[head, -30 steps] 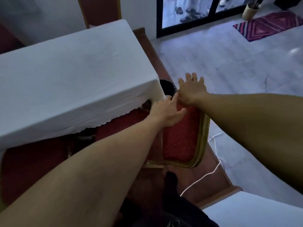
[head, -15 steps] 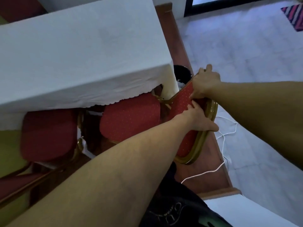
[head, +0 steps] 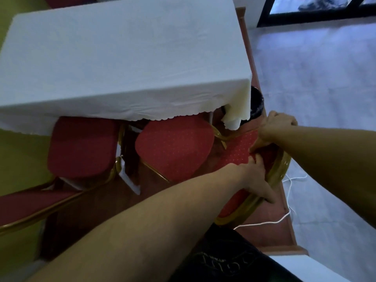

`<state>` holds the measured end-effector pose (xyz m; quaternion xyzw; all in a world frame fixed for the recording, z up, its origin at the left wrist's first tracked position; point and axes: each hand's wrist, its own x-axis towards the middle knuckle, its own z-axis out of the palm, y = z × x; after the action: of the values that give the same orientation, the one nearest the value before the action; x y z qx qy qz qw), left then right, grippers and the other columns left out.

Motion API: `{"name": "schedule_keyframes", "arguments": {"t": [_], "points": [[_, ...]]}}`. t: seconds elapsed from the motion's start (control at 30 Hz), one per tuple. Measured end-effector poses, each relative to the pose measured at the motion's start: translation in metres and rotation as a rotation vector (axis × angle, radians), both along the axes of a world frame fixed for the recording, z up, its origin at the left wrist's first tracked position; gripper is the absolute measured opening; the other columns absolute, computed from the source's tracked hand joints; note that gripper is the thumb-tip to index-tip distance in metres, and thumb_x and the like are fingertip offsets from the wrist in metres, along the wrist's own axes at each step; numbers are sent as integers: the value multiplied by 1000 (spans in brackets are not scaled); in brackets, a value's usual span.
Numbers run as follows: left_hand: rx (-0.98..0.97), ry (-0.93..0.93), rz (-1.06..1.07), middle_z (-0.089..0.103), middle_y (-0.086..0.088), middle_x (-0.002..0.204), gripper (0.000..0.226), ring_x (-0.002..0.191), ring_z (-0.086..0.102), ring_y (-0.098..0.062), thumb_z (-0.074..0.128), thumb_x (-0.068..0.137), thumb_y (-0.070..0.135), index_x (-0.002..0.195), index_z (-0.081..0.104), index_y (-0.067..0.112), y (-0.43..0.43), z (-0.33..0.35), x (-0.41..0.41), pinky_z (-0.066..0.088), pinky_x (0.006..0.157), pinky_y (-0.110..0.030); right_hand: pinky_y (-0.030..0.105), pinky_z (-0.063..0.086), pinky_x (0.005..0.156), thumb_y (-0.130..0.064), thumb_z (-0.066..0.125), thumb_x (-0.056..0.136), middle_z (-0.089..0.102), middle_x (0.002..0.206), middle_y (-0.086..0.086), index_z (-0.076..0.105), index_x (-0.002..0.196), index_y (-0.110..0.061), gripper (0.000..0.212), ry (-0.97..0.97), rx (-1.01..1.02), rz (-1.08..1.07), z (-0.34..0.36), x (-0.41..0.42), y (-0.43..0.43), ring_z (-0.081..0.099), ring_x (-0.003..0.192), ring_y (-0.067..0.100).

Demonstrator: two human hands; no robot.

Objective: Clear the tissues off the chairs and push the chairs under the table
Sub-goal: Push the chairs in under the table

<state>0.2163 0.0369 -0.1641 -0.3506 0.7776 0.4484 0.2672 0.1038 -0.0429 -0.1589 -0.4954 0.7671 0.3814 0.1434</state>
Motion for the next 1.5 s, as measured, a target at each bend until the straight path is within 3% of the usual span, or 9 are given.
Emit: {"name": "schedule_keyframes", "arguments": {"t": [0.1,0.23,0.37,0.47,0.67,0.8,0.93,1.2,1.5], "points": [[15,-13,-89,-12,-19,164,145,148,17,-42,79,71,62,151,-27,5,11,-4,37,28,117,-50,45,54,94,-95,69,35,56,127,9,51,140,-22,130,-25,64,-36,2,29,13,59,116,33],[19,24,-151,-6,-15,166,141,149,20,-35,78,71,63,154,-22,8,15,-6,81,28,118,-44,40,50,100,-88,67,61,60,111,7,60,133,-18,101,-92,142,-67,-6,64,20,61,109,29],[227,45,46,6,4,167,123,151,15,-21,71,71,74,159,-4,34,-5,5,138,19,122,-44,47,48,102,-102,61,34,57,133,9,49,142,-22,135,0,147,-125,-24,71,27,59,120,34],[281,-116,259,10,0,167,106,151,15,-26,41,76,89,160,7,34,-15,-15,181,15,121,-52,52,47,101,-105,54,7,54,138,11,46,146,-22,162,-13,105,-158,-56,52,23,57,121,39],[285,-512,469,33,-16,157,85,131,47,-33,39,97,65,155,25,4,23,-84,223,42,105,-42,53,45,106,-98,52,59,49,145,13,46,148,-26,115,-85,175,7,-58,61,15,53,129,38],[662,-546,777,40,-18,151,79,125,54,-35,22,100,64,156,23,9,55,-93,211,51,98,-44,53,46,105,-93,50,69,51,145,14,49,146,-21,105,-171,178,72,-73,54,10,53,129,37],[800,-430,1177,43,-12,151,66,134,48,-28,21,105,51,156,26,9,72,-98,194,44,99,-40,53,42,109,-93,46,72,48,150,13,47,148,-20,105,-192,199,95,-82,48,6,49,133,36],[657,-376,1409,49,-12,147,68,130,52,-29,38,103,52,155,28,9,79,-95,199,42,105,-36,51,45,105,-93,53,68,54,142,13,51,143,-17,107,-256,217,8,-100,35,20,54,127,35],[363,-405,1280,49,-18,146,74,128,52,-35,55,98,50,150,36,2,18,-95,267,42,105,-38,52,42,109,-94,52,66,47,151,18,45,149,-14,115,-340,218,-215,-125,67,32,49,133,40]]}}
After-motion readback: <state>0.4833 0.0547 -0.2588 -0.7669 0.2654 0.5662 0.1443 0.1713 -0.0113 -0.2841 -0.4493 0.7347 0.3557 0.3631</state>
